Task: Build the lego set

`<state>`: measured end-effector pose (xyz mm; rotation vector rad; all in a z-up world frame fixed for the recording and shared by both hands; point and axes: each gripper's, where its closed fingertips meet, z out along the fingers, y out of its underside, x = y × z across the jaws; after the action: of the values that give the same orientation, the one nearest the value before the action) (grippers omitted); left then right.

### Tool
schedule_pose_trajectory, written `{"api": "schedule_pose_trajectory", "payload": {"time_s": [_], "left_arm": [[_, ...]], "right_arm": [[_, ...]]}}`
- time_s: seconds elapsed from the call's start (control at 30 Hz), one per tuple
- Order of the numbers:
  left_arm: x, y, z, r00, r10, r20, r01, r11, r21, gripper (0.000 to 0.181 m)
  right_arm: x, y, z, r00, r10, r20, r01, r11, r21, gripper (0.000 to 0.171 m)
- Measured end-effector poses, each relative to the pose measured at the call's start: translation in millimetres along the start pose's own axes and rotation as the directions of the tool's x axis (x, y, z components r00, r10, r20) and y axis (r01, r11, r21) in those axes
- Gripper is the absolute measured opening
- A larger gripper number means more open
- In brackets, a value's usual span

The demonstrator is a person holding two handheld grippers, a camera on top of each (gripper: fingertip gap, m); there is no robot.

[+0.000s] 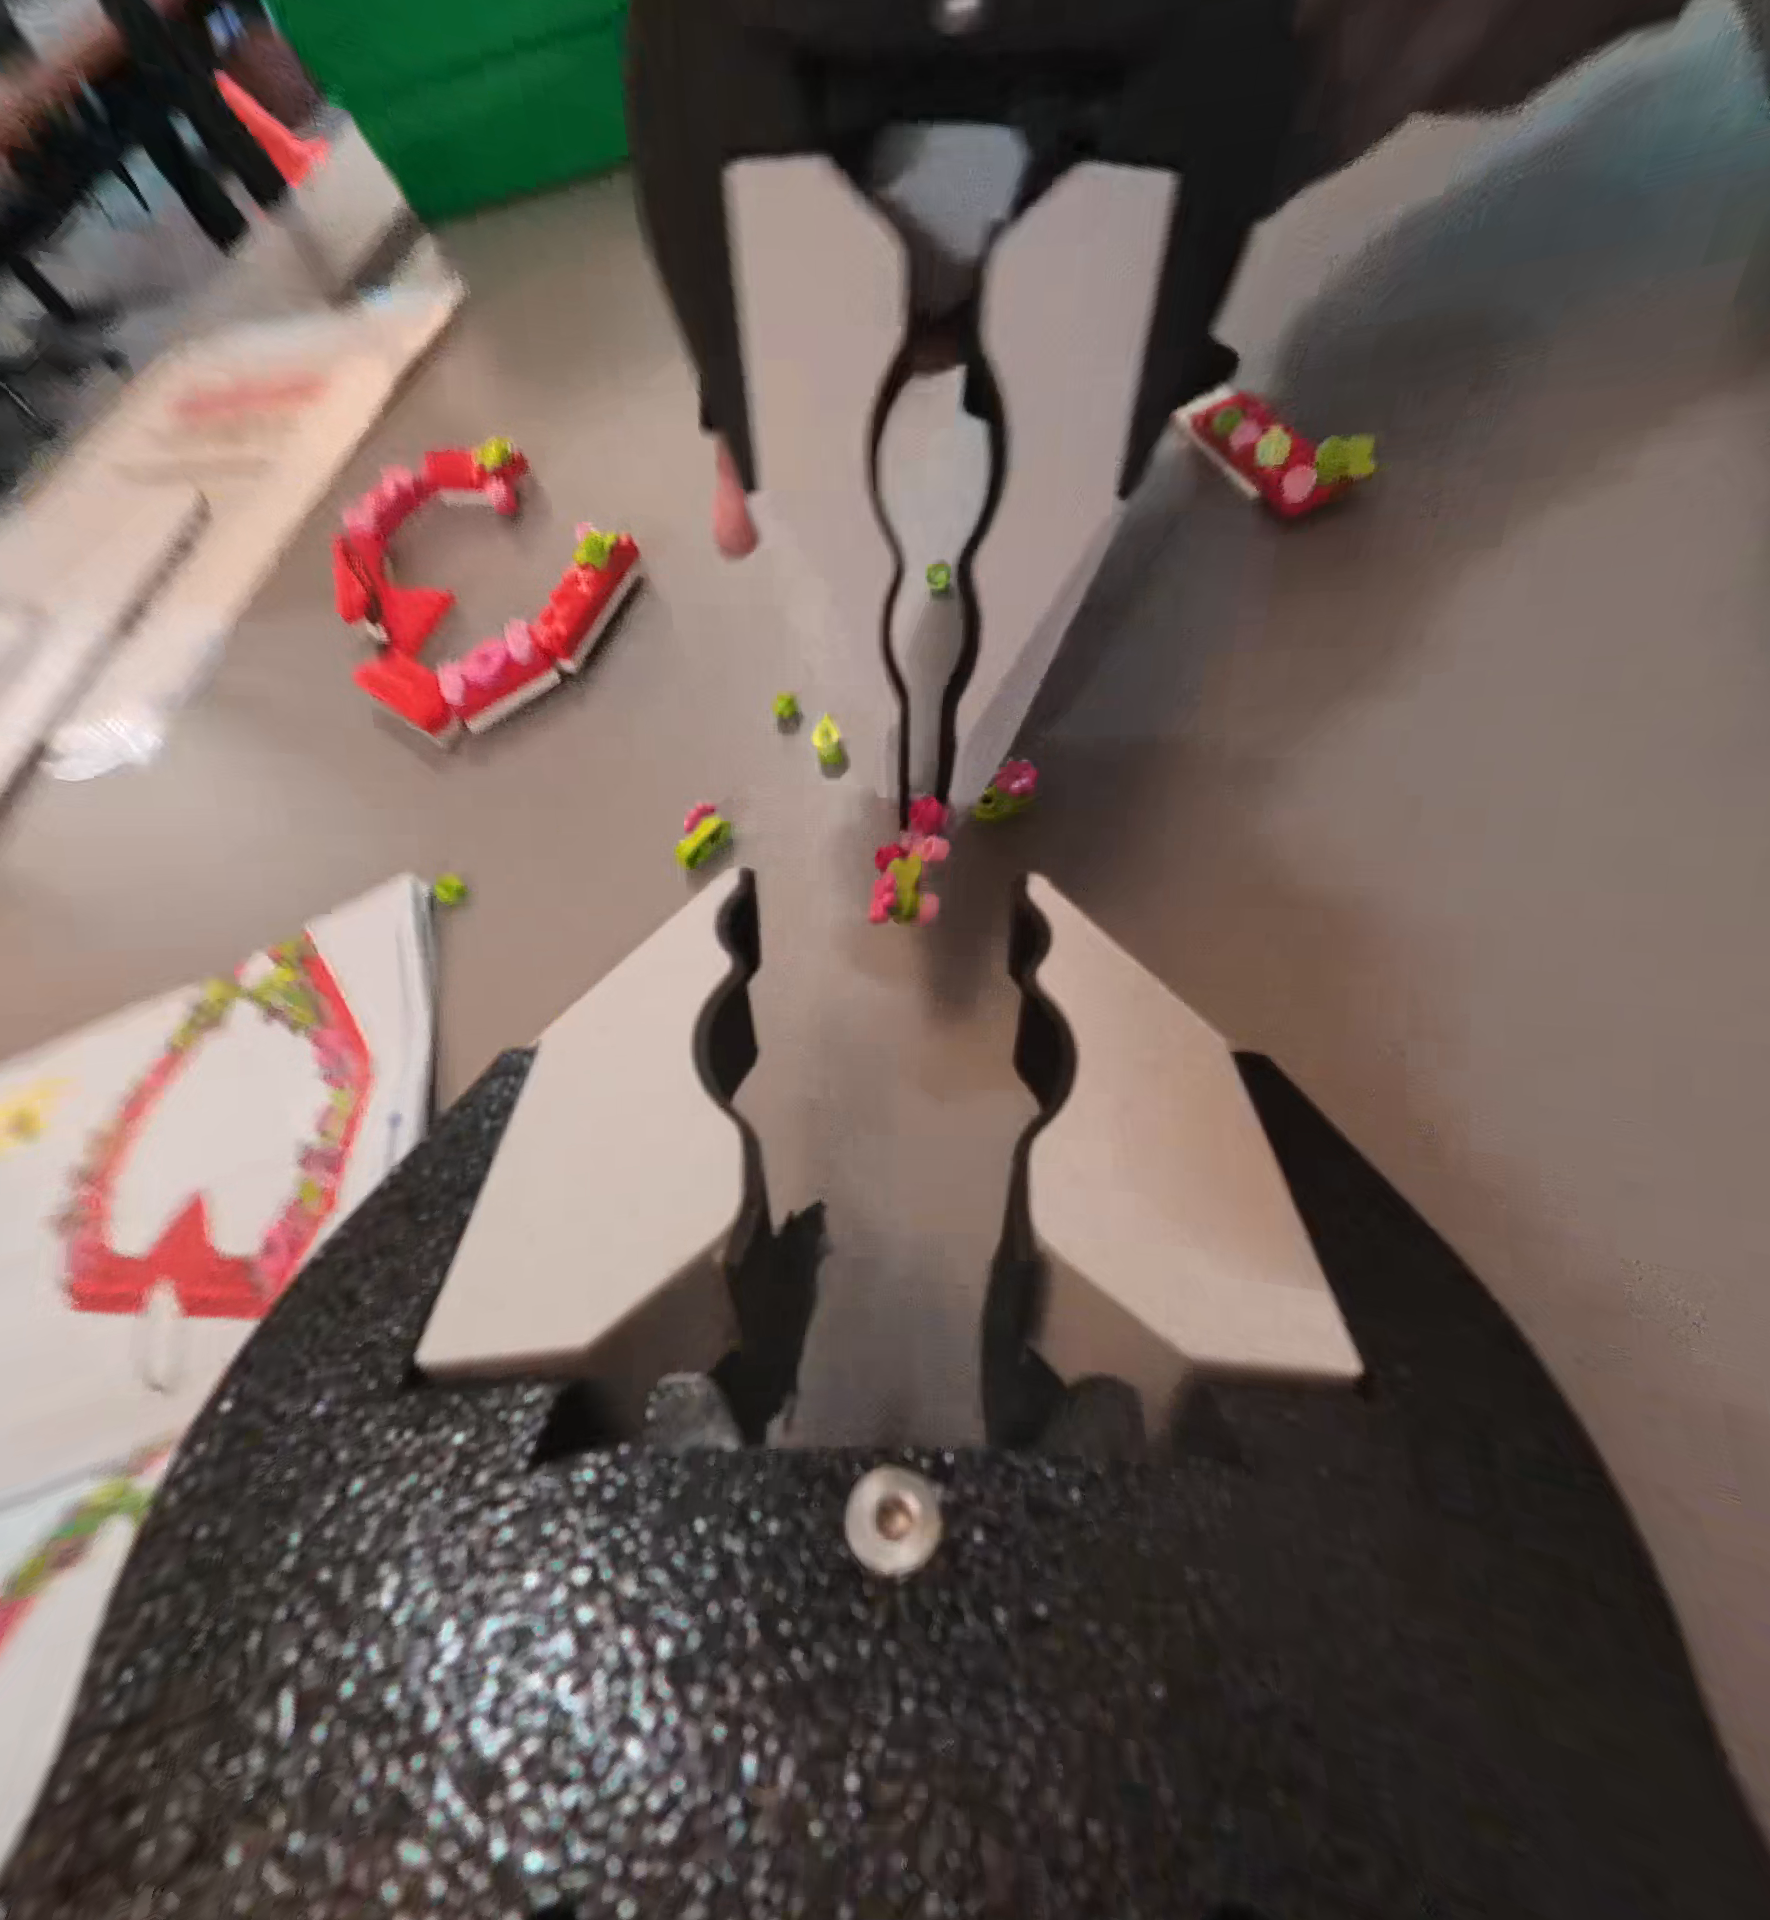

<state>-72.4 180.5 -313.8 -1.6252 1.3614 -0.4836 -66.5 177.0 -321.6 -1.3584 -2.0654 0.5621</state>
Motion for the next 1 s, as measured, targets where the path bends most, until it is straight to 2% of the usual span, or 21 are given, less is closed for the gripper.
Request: {"api": "schedule_pose_trajectory", "payload": {"time_s": [0.03,0.17,0.3,0.33,0.4,0.5,0.53,0.7,0.83,1.0], "left_arm": [[2.3,-3.1,0.8,0.998,0.059,0.015,-0.059,0.998,0.012,0.04],[8.9,-10.2,2.2,0.986,0.163,0.032,-0.164,0.986,0.042,0.025],[7.0,-3.7,5.0,0.976,0.212,0.056,-0.212,0.977,-0.006,0.014],[6.0,-2.3,5.6,0.973,0.223,0.064,-0.222,0.975,-0.018,0.004],[5.5,-0.8,6.2,0.971,0.231,0.068,-0.23,0.973,-0.032,0.002],[4.0,4.7,6.6,0.978,0.204,0.054,-0.2,0.978,-0.058,0.002],[3.1,5.7,6.3,0.978,0.202,0.055,-0.199,0.978,-0.062,0.002],[1.3,8.2,5.1,0.975,0.215,0.061,-0.21,0.975,-0.077,0.002],[4.1,9.4,6.6,0.966,0.253,0.054,-0.248,0.965,-0.084,0.002],[10.1,8.3,8.8,0.949,0.314,0.045,-0.31,0.948,-0.074,0.002]], "right_arm": [[-0.3,0.2,0.1,0.999,0.04,0.016,-0.04,0.999,0.008,0.004],[-2.6,-3.0,-0.8,0.988,0.134,0.079,-0.138,0.989,0.046,0.004],[-2.8,-5.0,-0.6,0.983,0.159,0.096,-0.166,0.984,0.067,0.004],[-2.9,-4.9,-0.1,0.982,0.162,0.097,-0.169,0.983,0.069,0.004],[-0.3,-4.7,0.7,0.983,0.168,0.074,-0.173,0.982,0.077,0.005],[6.9,0.5,-2.2,0.981,0.195,-0.012,-0.194,0.979,0.061,0.022],[6.0,4.2,-3.8,0.977,0.21,-0.036,-0.208,0.977,0.038,0.023],[-14.6,19.9,-5.7,0.908,0.4,-0.123,-0.405,0.914,-0.013,0.026],[-19.4,26.3,-5.9,0.841,0.503,-0.2,-0.507,0.861,0.037,0.026],[-19.1,26.3,-0.9,0.82,0.536,-0.201,-0.533,0.843,0.075,0.017]]}}
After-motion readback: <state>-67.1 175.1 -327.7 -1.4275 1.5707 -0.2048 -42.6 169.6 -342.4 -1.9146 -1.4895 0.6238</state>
